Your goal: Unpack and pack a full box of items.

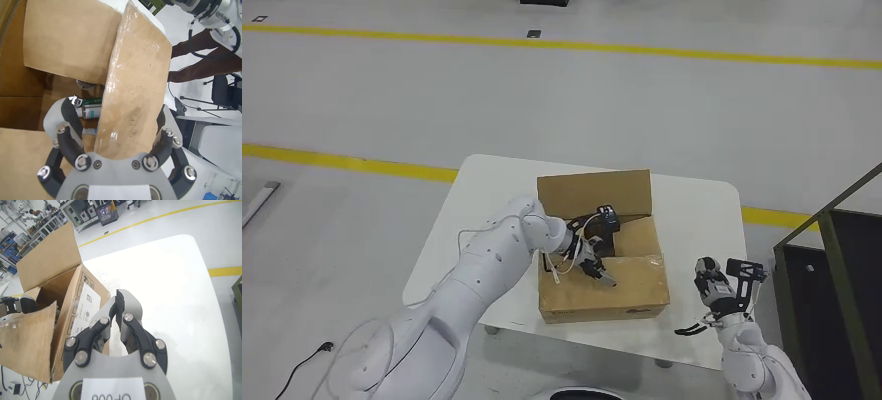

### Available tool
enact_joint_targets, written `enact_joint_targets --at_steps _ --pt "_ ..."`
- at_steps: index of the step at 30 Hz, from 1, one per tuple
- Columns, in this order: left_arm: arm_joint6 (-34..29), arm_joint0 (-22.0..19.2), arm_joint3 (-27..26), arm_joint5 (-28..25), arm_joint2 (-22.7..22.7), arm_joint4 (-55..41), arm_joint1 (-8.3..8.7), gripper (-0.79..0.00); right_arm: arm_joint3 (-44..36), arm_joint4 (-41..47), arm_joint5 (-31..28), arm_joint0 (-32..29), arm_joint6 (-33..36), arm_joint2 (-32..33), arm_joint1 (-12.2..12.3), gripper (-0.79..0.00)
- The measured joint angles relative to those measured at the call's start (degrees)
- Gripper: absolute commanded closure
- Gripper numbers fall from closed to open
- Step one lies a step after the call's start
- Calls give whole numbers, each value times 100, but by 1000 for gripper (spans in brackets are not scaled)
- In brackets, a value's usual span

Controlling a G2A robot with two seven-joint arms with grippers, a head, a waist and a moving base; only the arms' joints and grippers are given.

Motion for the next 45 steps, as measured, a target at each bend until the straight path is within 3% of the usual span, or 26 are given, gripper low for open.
enact_joint_targets --at_steps 2,5,9,11,16,20,21,22,25,26,29,33,35,45 --pt "58 -25 42 -58 106 -80 -12 -668 117 2 -34 9 -44 -78 -9 0" --pt "94 -77 85 -94 278 -187 -23 -397 254 7 -95 33 -107 -168 -18 0" --pt "162 -153 54 -163 558 -266 -22 -286 380 -18 -155 62 -113 -290 -28 0" --pt "244 -197 30 -245 720 -258 -6 -135 429 -40 -164 79 -119 -364 -35 0" --pt "367 -290 -12 -367 1017 -477 47 0 513 -49 -132 111 -155 -486 -50 0" --pt "474 -414 -174 -475 1299 -573 129 0 525 -18 -84 122 -135 -509 -54 0" --pt "515 -441 -224 -517 1370 -558 155 -3 523 -11 -75 123 -134 -511 -55 0" --pt "554 -462 -271 -556 1434 -566 183 -80 520 -8 -69 123 -133 -514 -55 0" --pt "585 -536 -494 -584 1613 -745 286 -175 499 14 -43 127 -117 -516 -55 0" --pt "583 -571 -614 -582 1682 -833 336 -296 485 30 -37 131 -112 -516 -56 0" --pt "580 -657 -963 -580 1845 -1098 481 -382 430 94 -14 133 -110 -478 -54 0" --pt "579 -798 -1445 -578 2009 -1417 714 -733 315 224 5 107 -113 -344 -42 0" --pt "580 -827 -1776 -579 2082 -1639 858 -785 221 320 17 89 -118 -241 -34 0" --pt "376 -848 -2943 -376 2565 -2516 1632 -785 -339 742 -218 106 162 292 34 0"
